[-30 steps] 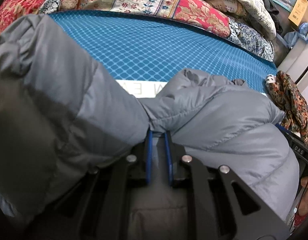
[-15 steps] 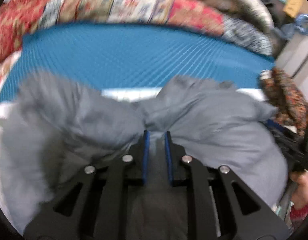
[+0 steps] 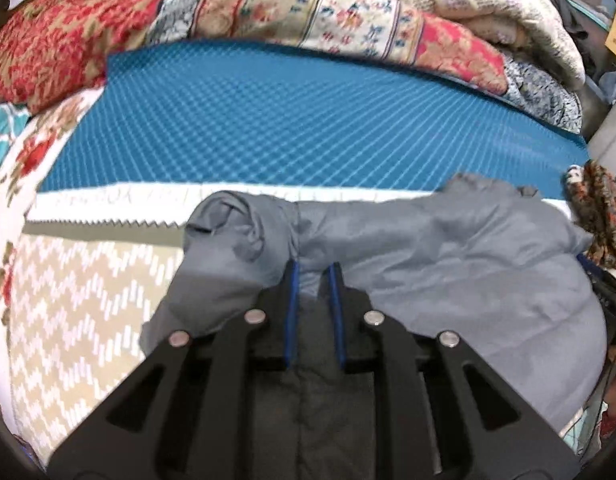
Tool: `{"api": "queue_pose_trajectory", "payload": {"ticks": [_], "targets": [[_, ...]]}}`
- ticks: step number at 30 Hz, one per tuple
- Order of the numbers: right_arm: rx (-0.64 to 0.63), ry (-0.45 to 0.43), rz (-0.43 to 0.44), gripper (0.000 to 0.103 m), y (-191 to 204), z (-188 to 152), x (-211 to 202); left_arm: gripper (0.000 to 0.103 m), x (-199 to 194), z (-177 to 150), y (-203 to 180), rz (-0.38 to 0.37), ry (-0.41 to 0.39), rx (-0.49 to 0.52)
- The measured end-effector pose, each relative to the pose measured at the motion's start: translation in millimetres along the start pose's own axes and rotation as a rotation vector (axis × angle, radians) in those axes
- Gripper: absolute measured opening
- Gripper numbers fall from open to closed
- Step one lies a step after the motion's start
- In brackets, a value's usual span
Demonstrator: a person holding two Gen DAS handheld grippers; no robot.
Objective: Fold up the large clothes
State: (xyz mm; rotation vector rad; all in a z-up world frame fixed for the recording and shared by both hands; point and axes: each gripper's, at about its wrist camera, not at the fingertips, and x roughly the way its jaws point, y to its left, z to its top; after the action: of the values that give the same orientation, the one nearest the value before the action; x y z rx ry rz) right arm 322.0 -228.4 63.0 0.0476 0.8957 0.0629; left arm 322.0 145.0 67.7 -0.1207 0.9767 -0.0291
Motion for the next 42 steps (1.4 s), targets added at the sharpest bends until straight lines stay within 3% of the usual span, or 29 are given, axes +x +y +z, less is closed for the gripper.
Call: {"api": "queue_pose_trajectory", "payload": {"ticks": [18,35,42], "targets": [[-0.018,-0.042,-0.041,0.063,6.3,-5.0,-1.2,0.015,41.1,-7.1,25.3,-0.132,-0.001,-0.1],[-0.035,-0.063,-0.072,0.062,10.8,-6.9,-0.8,0.016,40.0,-11.4,8.7,-0.027,-0.064,-0.03],[-0.038,-0.068,-0.078,0.062,11.5,-7.8,-1.5,0.016,40.1,-12.1,8.6,-0.023,-0.072,-0.029]]}}
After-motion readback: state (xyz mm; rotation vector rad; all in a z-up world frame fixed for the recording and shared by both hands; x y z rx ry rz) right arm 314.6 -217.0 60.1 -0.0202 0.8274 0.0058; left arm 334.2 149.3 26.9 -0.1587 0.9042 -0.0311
